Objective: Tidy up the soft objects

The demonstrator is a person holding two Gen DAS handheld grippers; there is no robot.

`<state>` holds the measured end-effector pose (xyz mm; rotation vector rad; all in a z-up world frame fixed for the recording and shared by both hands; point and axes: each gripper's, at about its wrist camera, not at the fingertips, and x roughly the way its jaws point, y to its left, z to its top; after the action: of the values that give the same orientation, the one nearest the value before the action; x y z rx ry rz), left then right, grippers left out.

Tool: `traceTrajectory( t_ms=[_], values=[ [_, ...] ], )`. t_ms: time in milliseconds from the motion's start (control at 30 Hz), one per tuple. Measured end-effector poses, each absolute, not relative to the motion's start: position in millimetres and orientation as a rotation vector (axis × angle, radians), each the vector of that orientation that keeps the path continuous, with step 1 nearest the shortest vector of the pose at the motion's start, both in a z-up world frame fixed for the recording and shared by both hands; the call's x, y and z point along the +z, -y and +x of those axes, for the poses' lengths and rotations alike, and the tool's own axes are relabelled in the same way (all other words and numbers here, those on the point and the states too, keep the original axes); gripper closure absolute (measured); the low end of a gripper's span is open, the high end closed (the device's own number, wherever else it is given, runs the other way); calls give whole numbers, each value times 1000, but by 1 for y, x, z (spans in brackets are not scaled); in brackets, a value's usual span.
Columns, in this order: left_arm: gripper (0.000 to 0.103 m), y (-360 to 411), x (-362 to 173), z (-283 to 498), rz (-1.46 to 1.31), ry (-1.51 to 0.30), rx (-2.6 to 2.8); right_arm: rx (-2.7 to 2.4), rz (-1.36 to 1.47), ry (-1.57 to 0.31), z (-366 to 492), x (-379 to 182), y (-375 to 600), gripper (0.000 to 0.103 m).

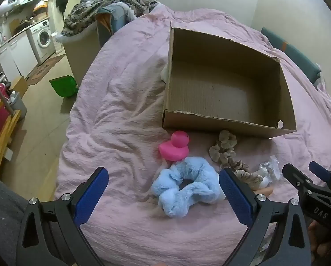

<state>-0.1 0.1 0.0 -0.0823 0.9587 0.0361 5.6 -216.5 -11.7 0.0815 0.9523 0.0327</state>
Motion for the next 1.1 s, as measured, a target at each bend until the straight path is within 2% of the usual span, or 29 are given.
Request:
traceTrajectory(
  t_ms=[1100],
  values=[
    [3, -1, -3, 0, -80, -967, 36, 25, 85, -979, 7, -16, 218, 0]
  ],
)
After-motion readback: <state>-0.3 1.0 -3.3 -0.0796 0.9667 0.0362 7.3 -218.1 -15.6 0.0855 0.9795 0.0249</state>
